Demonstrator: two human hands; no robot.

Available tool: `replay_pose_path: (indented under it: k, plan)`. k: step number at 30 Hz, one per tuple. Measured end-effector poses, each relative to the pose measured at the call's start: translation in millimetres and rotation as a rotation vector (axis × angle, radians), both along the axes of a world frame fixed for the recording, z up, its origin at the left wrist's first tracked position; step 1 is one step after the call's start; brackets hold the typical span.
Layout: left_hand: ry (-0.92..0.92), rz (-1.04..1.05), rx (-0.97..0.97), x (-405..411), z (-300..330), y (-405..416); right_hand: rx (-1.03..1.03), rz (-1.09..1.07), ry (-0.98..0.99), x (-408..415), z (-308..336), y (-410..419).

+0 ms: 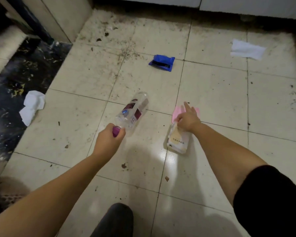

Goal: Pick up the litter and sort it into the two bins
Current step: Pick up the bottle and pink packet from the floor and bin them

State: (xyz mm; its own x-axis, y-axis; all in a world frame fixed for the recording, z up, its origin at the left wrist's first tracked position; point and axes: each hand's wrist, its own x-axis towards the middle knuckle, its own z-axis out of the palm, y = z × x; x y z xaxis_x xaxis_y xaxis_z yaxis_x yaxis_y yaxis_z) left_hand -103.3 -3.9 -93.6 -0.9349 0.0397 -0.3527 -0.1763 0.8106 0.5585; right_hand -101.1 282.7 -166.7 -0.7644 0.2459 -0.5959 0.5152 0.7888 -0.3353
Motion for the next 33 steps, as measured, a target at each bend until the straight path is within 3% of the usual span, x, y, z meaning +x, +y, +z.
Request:
replay_pose_path:
  k: [4,9,14,21,27,31,33]
  plan:
    - [-0.018,0.008,-0.037,8,3,-18,0.108,0.034,-0.076,-4,-16,-7]
    - [-0.034,0.014,-0.052,12,6,-33,0.255,0.132,0.02,-4,-15,-3]
    - [-0.015,0.008,-0.044,15,10,-36,0.273,0.138,0.075,-7,-19,-1]
    - [-0.039,-0.023,-0.08,18,11,-33,0.195,0.175,0.039,1,-16,-4]
    - [-0.05,-0.044,-0.08,23,10,-26,0.074,-0.055,0.031,3,-4,-13]
    - [-0.044,-0.022,-0.063,34,27,-28,-0.058,-0.327,0.177,4,40,-41]
    - [-0.014,0.026,-0.042,39,46,-37,-0.065,-0.134,0.236,-1,68,-62]
